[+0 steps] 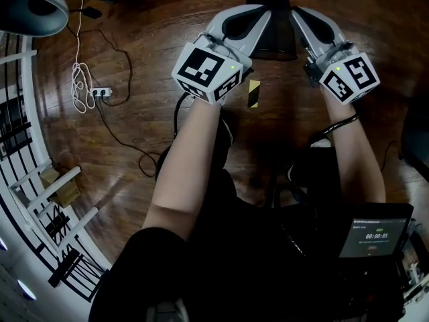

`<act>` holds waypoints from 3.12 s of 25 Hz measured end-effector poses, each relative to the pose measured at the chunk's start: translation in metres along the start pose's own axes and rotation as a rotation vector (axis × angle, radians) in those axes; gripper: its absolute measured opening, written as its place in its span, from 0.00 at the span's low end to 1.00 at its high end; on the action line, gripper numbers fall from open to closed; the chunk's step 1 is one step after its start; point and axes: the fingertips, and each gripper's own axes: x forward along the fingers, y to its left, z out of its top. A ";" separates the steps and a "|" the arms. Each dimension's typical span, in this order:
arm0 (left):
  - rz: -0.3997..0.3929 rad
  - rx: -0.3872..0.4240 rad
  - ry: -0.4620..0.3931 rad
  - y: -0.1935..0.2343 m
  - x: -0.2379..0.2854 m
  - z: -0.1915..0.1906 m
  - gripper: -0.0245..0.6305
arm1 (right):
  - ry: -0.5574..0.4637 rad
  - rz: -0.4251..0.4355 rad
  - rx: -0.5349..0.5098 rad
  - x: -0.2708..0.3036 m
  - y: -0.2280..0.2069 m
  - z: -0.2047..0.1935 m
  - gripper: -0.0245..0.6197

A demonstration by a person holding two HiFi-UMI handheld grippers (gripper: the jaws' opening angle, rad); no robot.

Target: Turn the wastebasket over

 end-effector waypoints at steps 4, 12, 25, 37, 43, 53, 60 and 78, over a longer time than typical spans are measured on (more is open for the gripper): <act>0.016 -0.007 -0.004 0.015 0.004 0.006 0.04 | -0.011 -0.018 0.031 0.011 -0.008 -0.003 0.05; 0.040 -0.008 0.012 0.035 0.013 0.009 0.04 | 0.009 -0.063 0.239 0.027 -0.039 -0.050 0.06; 0.010 0.003 -0.025 0.023 0.017 0.026 0.04 | -0.158 -0.530 0.952 -0.047 -0.077 -0.240 0.18; 0.018 -0.060 -0.075 0.025 0.003 0.049 0.04 | -0.242 -0.533 1.204 -0.040 -0.046 -0.339 0.35; 0.012 -0.070 -0.082 0.026 0.001 0.052 0.04 | -0.289 -0.533 1.210 -0.024 -0.061 -0.341 0.36; 0.019 -0.067 -0.087 0.025 0.003 0.056 0.04 | -0.295 -0.518 1.195 0.000 -0.086 -0.339 0.25; 0.038 -0.061 -0.097 0.032 0.001 0.063 0.04 | -0.285 -0.551 1.204 -0.004 -0.098 -0.335 0.05; 0.065 -0.049 -0.105 0.041 -0.009 0.066 0.04 | 0.218 -0.273 0.724 0.008 -0.107 -0.238 0.05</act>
